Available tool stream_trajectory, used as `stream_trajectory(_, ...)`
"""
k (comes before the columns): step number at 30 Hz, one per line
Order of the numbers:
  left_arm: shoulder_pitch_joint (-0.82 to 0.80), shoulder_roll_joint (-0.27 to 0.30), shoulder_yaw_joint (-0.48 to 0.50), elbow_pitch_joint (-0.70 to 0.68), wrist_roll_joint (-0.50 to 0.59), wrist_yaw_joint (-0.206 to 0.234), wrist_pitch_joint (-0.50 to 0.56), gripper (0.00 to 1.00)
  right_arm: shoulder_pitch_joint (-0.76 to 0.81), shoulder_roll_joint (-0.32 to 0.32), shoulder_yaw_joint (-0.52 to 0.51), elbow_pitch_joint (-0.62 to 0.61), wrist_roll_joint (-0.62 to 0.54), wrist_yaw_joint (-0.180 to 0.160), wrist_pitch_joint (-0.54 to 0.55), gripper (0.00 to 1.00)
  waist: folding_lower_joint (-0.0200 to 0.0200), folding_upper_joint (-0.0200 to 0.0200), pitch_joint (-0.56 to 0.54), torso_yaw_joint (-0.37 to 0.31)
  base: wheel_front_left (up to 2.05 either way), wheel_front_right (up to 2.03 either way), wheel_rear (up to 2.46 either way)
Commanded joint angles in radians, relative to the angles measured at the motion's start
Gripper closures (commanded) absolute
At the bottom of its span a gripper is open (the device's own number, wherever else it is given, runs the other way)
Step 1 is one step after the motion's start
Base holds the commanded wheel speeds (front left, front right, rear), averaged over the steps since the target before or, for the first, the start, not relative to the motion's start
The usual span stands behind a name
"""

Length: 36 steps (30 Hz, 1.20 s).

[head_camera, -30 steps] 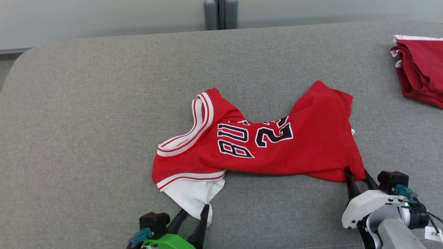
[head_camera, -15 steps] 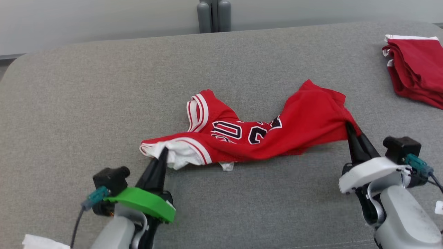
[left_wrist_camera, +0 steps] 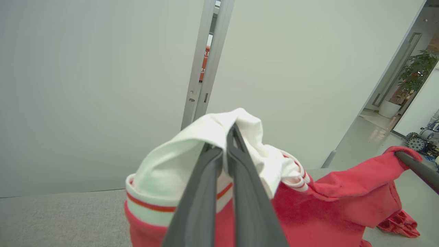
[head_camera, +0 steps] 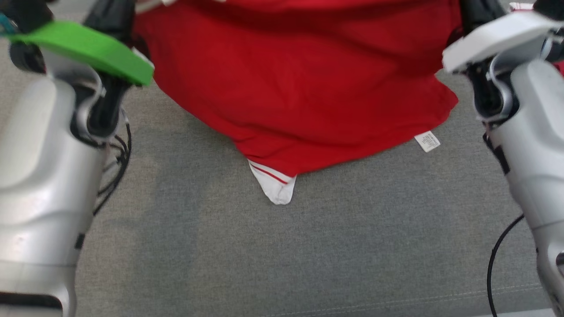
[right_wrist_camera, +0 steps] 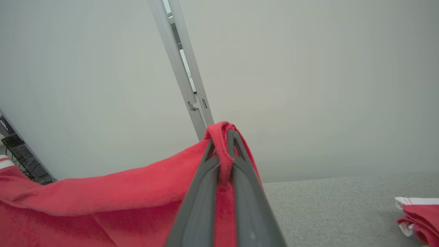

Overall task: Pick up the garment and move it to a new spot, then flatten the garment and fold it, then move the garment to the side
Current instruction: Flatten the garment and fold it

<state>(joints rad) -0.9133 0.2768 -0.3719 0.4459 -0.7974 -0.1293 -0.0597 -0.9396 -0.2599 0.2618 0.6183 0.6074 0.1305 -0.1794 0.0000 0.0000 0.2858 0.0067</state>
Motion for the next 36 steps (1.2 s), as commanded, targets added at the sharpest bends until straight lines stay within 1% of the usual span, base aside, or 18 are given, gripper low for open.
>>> stream_trajectory(1, -0.086, 0.008, 0.013, 0.028, -0.019, -0.001, 0.01, 1.0, -0.079, -0.011, 0.0, 0.029, 0.015, 0.0, 0.01, 1.0, 0.0, 0.0, 0.087, 0.001, 0.0, 0.0, 0.0)
stream_trajectory(4, -0.251, 0.014, 0.03, 0.105, -0.045, -0.001, 0.029, 1.0, -0.234, -0.017, -0.002, 0.093, 0.037, 0.0, 0.028, 1.0, 0.0, 0.0, 0.137, 0.002, 0.0, 0.0, 0.0)
stream_trajectory(6, -0.365, 0.023, 0.02, 0.155, -0.029, -0.001, 0.04, 1.0, -0.335, -0.02, -0.005, 0.136, 0.041, 0.0, 0.035, 1.0, 0.0, 0.0, 0.165, 0.0, 0.0, 0.0, 0.0)
stream_trajectory(10, -0.601, 0.026, 0.027, 0.248, -0.019, -0.001, 0.023, 1.0, -0.538, -0.018, -0.012, 0.22, 0.05, 0.0, 0.032, 1.0, 0.0, 0.0, 0.213, -0.007, 0.0, 0.0, 0.0)
stream_trajectory(14, -0.766, 0.012, 0.006, 0.309, -0.003, -0.001, 0.009, 1.0, -0.676, -0.012, 0.0, 0.285, 0.049, 0.0, 0.018, 1.0, 0.0, 0.0, 0.24, -0.012, 0.0, 0.0, 0.0)
stream_trajectory(18, -0.863, -0.004, -0.023, 0.363, -0.01, -0.001, -0.014, 1.0, -0.766, -0.019, 0.039, 0.349, 0.05, 0.0, 0.006, 1.0, 0.0, 0.0, 0.266, -0.005, 0.0, 0.0, 0.0)
stream_trajectory(21, -0.852, -0.015, -0.045, 0.389, -0.027, -0.001, -0.028, 1.0, -0.77, -0.013, 0.067, 0.373, 0.072, 0.0, -0.007, 1.0, 0.0, 0.0, 0.283, -0.001, 0.0, 0.0, 0.0)
stream_trajectory(24, -0.801, -0.007, -0.05, 0.403, -0.059, -0.001, -0.064, 1.0, -0.724, -0.011, 0.09, 0.378, 0.106, 0.0, -0.026, 1.0, 0.0, 0.0, 0.289, -0.004, 0.0, 0.0, 0.0)
stream_trajectory(26, -0.741, -0.006, -0.069, 0.383, -0.078, -0.001, -0.093, 1.0, -0.673, -0.002, 0.113, 0.361, 0.126, 0.0, -0.037, 1.0, 0.0, 0.0, 0.286, -0.007, 0.0, 0.0, 0.0)
stream_trajectory(28, -0.663, 0.012, -0.078, 0.358, -0.11, -0.001, -0.125, 1.0, -0.615, -0.013, 0.141, 0.334, 0.153, 0.0, -0.054, 1.0, 0.0, 0.0, 0.28, -0.01, 0.0, 0.0, 0.0)
stream_trajectory(31, -0.498, 0.04, -0.09, 0.303, -0.137, -0.001, -0.174, 1.0, -0.488, -0.028, 0.189, 0.275, 0.19, 0.0, -0.07, 1.0, 0.0, 0.0, 0.255, -0.018, 0.0, 0.0, 0.0)
stream_trajectory(34, -0.335, 0.055, -0.075, 0.236, -0.153, -0.001, -0.198, 1.0, -0.354, -0.06, 0.229, 0.201, 0.231, 0.0, -0.079, 1.0, 0.0, 0.0, 0.221, -0.02, 0.0, 0.0, 0.0)
stream_trajectory(36, -0.221, 0.056, -0.061, 0.179, -0.139, 0.005, -0.204, 1.0, -0.255, -0.093, 0.255, 0.147, 0.255, 0.0, -0.082, 1.0, 0.0, 0.0, 0.193, -0.014, 0.0, 0.0, 0.0)
